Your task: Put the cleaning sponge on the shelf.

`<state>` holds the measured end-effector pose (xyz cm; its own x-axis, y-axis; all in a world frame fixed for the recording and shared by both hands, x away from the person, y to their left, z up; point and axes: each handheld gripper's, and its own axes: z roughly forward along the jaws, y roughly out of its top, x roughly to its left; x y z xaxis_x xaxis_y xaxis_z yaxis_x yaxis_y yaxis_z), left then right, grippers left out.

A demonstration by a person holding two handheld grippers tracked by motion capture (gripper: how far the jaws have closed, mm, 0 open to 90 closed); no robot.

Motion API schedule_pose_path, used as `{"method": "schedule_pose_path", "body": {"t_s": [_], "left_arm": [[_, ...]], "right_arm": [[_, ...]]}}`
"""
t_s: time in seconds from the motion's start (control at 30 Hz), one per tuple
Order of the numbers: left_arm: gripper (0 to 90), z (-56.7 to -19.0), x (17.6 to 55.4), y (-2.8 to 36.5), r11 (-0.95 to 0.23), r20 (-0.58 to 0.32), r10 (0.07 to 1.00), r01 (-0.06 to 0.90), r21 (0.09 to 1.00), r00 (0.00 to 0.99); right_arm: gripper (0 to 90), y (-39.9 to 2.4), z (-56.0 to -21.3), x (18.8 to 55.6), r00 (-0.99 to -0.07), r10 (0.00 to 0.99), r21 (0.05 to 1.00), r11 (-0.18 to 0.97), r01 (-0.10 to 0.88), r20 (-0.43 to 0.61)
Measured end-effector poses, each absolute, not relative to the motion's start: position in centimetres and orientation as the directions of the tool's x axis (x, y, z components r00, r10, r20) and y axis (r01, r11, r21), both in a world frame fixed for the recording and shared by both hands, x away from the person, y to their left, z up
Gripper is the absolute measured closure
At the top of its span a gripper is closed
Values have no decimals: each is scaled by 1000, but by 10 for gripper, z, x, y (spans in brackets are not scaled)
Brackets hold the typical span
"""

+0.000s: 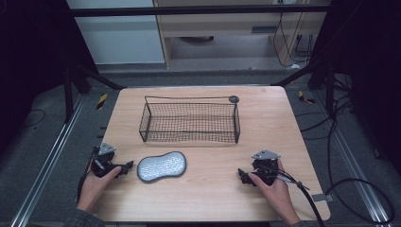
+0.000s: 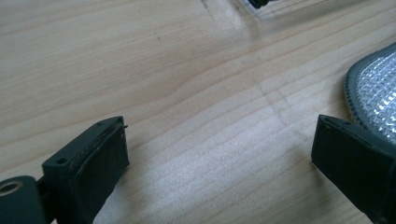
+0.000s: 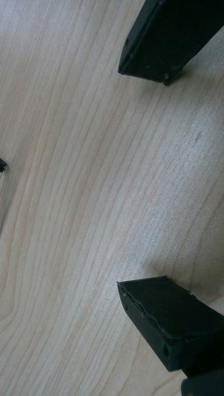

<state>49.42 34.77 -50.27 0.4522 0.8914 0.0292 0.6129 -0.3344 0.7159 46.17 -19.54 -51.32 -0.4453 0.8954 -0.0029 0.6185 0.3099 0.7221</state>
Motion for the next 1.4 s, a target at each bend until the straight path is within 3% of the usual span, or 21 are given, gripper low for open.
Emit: {"method": "schedule_pose_path", "body": {"t_s": [0.37,1.03,1.4], "left_arm": [[41,-479,495,322,-438,61,821,558,705,568],[37,-439,492,264,-746,160,574,432,507,803],[44,-433,501,237,-835,175,455,350,424,873]], "right_arm": [[4,-196,-513,461,-454,891,721,319,615,-7],[4,-196,-513,460,-455,890,721,318,616,-3],[4,-196,-513,460,-456,890,721,318,616,-3]]}}
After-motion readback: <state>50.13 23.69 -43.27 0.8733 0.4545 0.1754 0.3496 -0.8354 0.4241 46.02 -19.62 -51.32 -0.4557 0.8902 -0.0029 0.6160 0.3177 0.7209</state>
